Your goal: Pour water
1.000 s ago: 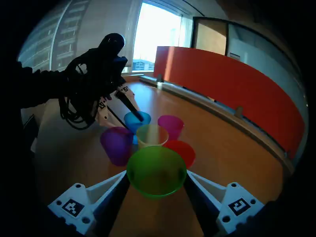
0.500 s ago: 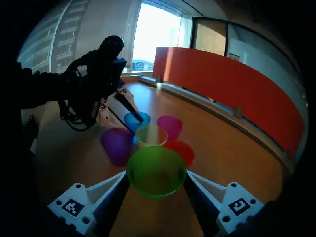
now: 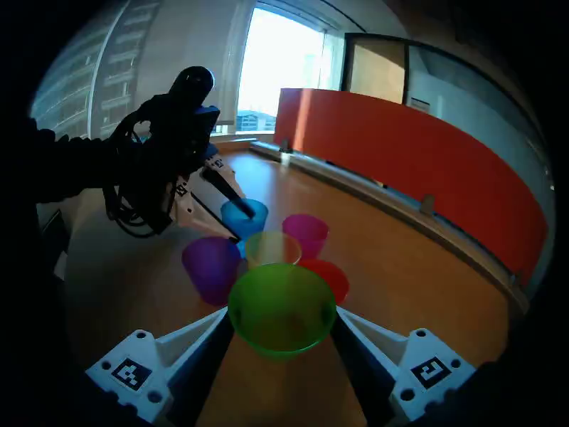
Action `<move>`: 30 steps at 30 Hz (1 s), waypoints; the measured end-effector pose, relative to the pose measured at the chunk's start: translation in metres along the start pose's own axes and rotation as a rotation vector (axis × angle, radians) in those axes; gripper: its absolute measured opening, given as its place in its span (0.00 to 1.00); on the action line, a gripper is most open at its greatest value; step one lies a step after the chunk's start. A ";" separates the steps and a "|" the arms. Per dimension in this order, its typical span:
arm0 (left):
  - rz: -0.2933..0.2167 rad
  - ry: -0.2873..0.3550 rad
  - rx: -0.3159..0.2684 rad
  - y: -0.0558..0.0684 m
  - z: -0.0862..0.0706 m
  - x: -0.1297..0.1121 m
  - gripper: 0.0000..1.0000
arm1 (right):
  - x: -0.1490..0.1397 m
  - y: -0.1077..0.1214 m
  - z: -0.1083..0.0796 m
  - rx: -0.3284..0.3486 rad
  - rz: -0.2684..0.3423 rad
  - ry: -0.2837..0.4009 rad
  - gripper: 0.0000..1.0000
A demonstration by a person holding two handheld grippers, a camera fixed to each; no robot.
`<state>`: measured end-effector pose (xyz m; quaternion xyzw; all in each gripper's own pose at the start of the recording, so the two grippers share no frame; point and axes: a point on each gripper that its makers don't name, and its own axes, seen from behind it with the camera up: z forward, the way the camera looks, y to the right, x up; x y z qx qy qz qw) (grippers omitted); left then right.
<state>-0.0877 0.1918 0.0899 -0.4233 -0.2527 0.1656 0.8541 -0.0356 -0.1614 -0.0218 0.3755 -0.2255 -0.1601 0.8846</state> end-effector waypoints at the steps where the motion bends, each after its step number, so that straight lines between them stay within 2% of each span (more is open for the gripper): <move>1: 0.000 0.005 0.004 0.000 -0.002 0.002 0.83 | 0.001 0.000 0.000 0.000 -0.001 0.003 0.91; 14: -0.008 0.080 0.041 0.009 -0.036 0.029 0.83 | 0.027 -0.002 -0.012 -0.014 -0.023 0.054 0.91; 30: -0.028 0.190 0.094 0.012 -0.075 0.066 0.83 | 0.053 -0.014 -0.023 0.006 0.011 0.129 0.91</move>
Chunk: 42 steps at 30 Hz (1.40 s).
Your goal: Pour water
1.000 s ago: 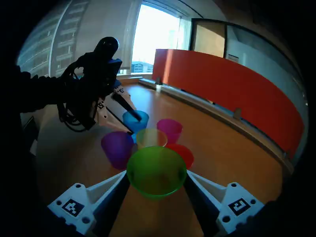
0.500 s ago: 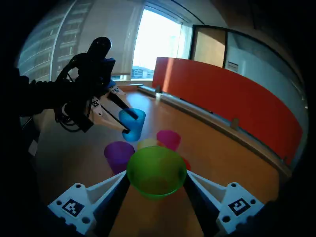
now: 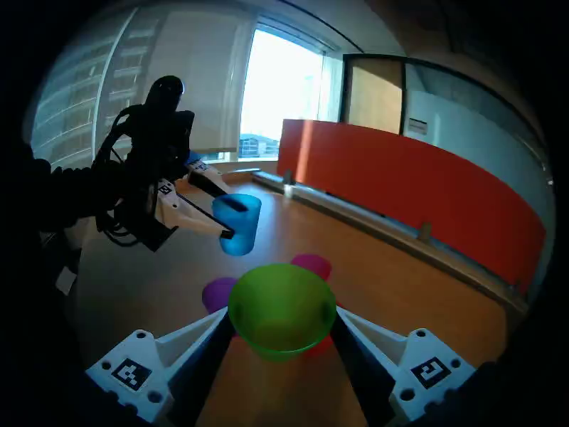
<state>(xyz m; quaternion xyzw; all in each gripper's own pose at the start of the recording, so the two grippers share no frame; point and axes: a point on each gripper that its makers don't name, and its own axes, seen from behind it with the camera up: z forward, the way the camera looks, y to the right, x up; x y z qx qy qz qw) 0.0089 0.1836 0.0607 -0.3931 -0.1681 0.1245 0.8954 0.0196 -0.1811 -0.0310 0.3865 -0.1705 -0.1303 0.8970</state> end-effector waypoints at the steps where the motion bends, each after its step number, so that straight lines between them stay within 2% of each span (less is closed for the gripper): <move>1: 0.000 0.007 0.003 0.000 -0.002 0.003 0.83 | 0.001 0.000 0.000 0.000 0.001 0.005 0.91; 29: -0.016 0.150 0.060 0.005 -0.043 0.046 0.83 | 0.016 -0.012 -0.004 0.010 -0.010 0.076 0.91; 42: -0.011 0.170 0.062 0.013 -0.051 0.054 0.83 | 0.018 -0.016 -0.003 0.017 -0.017 0.109 0.91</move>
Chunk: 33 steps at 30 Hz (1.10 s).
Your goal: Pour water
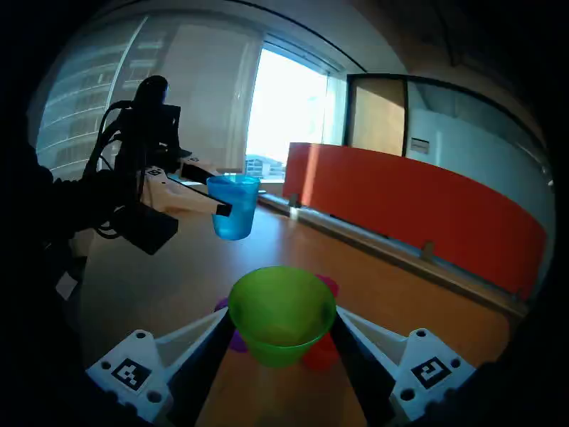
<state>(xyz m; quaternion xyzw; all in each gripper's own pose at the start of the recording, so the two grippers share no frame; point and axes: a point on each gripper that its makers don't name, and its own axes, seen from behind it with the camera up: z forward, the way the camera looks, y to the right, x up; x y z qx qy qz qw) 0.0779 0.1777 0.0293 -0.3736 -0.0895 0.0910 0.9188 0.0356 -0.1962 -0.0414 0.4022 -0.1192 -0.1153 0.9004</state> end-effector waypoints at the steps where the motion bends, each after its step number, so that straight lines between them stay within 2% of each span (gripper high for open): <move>1: -0.002 0.001 0.000 0.000 0.000 0.000 0.82 | 0.000 0.000 0.000 0.000 0.002 0.003 0.91; 12: -0.013 0.025 0.003 0.002 -0.004 0.009 0.83 | 0.005 -0.003 0.003 0.003 0.029 0.061 0.91; 23: -0.020 0.038 0.005 0.000 -0.005 0.012 0.83 | 0.013 -0.010 0.010 0.015 0.017 0.116 0.91; 33: -0.019 0.056 0.006 0.000 -0.007 0.018 0.83 | 0.026 -0.011 0.017 0.021 0.035 0.158 0.92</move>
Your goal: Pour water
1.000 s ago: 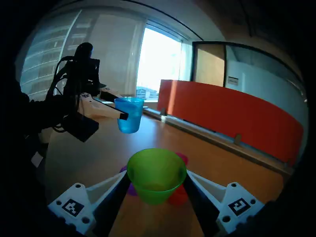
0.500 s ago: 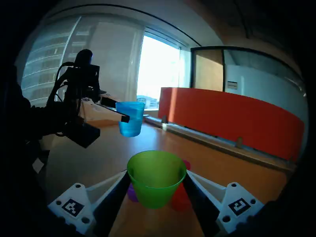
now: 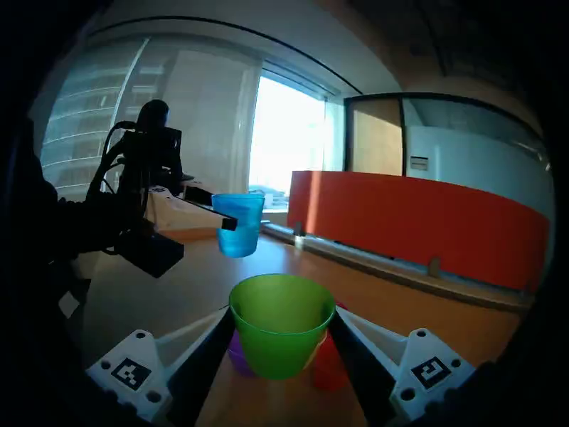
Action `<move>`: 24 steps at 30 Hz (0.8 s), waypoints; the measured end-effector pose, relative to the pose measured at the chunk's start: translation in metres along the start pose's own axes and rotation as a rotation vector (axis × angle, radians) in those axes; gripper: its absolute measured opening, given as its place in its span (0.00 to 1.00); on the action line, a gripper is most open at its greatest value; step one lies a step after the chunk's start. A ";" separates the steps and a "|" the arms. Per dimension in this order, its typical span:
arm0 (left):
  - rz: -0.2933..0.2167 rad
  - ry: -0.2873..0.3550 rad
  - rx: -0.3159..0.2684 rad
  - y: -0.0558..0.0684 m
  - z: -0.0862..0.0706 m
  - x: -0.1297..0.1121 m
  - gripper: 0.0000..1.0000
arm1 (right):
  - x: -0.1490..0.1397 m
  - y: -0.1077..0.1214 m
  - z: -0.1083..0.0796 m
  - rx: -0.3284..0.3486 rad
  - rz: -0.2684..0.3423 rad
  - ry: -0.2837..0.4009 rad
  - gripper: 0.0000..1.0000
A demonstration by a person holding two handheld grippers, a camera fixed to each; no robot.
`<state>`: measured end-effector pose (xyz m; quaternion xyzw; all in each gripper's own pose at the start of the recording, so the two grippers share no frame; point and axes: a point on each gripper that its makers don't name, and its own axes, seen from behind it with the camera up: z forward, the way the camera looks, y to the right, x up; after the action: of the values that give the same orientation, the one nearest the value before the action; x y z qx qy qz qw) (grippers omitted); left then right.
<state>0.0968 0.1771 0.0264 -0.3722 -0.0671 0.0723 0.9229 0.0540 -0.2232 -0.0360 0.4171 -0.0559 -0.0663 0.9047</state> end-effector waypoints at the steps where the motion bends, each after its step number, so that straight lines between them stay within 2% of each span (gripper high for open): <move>1: -0.002 0.003 0.000 0.000 0.000 0.001 0.83 | 0.001 0.000 0.001 0.000 0.001 0.004 0.92; 15: -0.008 0.018 -0.004 -0.001 0.000 0.007 0.83 | 0.008 -0.005 0.006 0.020 -0.006 0.034 0.92; 24: -0.007 0.036 0.000 -0.002 0.001 0.013 0.83 | 0.006 -0.005 0.006 0.026 -0.009 0.024 0.92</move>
<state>0.1093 0.1791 0.0292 -0.3731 -0.0520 0.0622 0.9243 0.0588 -0.2319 -0.0361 0.4299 -0.0442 -0.0645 0.8995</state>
